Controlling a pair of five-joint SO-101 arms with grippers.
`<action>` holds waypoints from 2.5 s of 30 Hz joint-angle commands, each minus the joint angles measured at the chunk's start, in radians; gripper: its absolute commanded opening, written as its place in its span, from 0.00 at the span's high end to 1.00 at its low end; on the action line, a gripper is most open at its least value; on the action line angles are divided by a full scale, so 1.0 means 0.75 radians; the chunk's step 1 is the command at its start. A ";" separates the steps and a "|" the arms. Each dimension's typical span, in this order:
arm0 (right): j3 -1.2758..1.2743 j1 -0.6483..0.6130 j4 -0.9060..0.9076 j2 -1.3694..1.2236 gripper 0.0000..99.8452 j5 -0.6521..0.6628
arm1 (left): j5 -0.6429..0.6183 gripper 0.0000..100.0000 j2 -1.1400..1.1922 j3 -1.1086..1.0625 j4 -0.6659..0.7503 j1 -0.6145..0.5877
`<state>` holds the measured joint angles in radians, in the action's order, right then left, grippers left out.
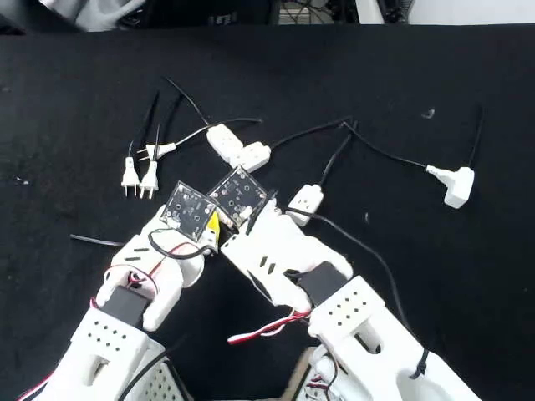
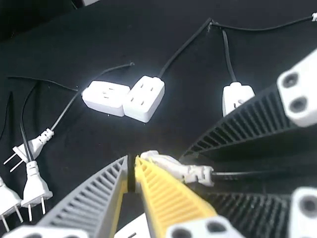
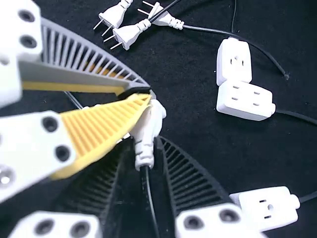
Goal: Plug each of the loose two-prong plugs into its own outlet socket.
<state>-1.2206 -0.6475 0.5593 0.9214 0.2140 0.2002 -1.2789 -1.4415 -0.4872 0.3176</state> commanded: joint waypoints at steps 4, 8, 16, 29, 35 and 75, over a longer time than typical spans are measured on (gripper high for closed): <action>0.073 -0.008 0.002 0.005 0.99 -0.008 | -0.014 0.97 0.035 0.066 0.029 0.009; 0.073 -0.002 0.004 0.005 0.99 -0.008 | -0.014 0.97 -0.041 0.071 0.027 -0.093; 0.199 0.000 0.190 -0.007 0.99 0.008 | -0.180 0.97 -0.293 0.230 -0.528 -0.496; 0.842 -0.006 0.798 -0.492 0.99 0.464 | 0.094 0.97 -0.297 -0.124 -0.419 -0.885; 1.372 -0.002 1.111 -0.946 0.99 0.606 | 0.145 0.97 -0.309 -0.324 -0.266 -0.891; 2.069 -0.078 1.606 -1.752 0.99 0.518 | 0.200 0.97 -0.211 -0.349 -0.110 -0.821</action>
<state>0.3337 -0.6981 1.7315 -0.3982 0.6099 0.3399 -1.4400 -1.6824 -0.5700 -0.3038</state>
